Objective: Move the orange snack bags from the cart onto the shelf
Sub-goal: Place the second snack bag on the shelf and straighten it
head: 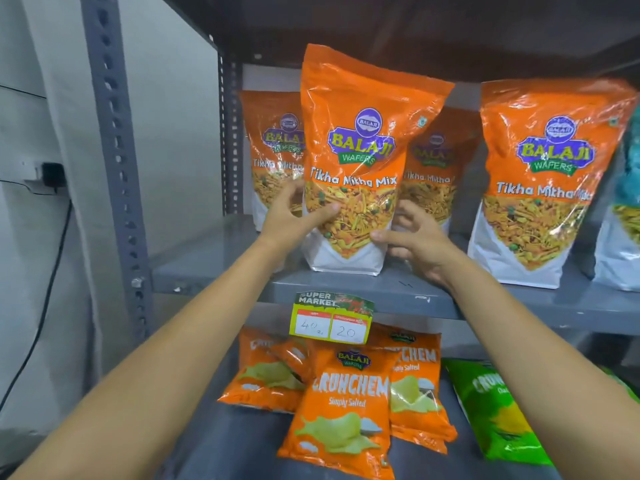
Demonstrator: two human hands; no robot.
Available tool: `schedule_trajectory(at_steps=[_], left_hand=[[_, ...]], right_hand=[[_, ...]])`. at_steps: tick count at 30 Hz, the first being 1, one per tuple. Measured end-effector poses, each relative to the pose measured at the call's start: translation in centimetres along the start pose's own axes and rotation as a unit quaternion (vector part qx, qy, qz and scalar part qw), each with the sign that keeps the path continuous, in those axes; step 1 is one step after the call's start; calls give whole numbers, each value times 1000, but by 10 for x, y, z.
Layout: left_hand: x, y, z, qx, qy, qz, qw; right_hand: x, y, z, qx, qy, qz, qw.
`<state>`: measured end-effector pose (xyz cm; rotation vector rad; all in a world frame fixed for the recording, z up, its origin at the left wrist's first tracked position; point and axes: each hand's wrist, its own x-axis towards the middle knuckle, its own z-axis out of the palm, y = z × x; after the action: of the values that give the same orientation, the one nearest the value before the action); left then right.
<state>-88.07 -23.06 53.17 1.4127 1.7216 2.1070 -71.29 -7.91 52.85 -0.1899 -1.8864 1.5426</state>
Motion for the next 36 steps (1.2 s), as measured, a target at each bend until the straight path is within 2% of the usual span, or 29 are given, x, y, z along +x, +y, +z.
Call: schedule_trajectory(at_steps=[5, 10, 14, 16, 22, 29, 31, 33, 34, 36], left_hand=[[0, 1, -22, -5, -16, -27, 1000], [1, -5, -75, -2, -19, -57, 998], [-2, -12, -105, -14, 25, -77, 997], [-2, -12, -108, -26, 38, -79, 996], [-2, -15, -113, -44, 8, -80, 996], [-2, -17, -113, -39, 18, -82, 996], [-3, -17, -110, -11, 55, -42, 998], [-6, -15, -113, 23, 149, 47, 987], [-9, -14, -113, 43, 201, 101, 973], [-16, -8, -111, 110, 280, 188, 935]], right_hand=[[5, 4, 10, -26, -2, -20, 999], [27, 10, 67, -78, -12, -59, 995], [46, 10, 103, -93, -36, -67, 993], [49, 11, 108, -88, -40, -71, 993], [45, 17, 107, -118, -29, -105, 987], [45, 18, 108, -166, -31, -104, 980], [36, 16, 109, -227, 32, -161, 960], [29, 10, 108, -262, 145, -287, 910], [23, 5, 103, -261, 192, -340, 883], [7, -3, 86, -254, 247, -391, 849]])
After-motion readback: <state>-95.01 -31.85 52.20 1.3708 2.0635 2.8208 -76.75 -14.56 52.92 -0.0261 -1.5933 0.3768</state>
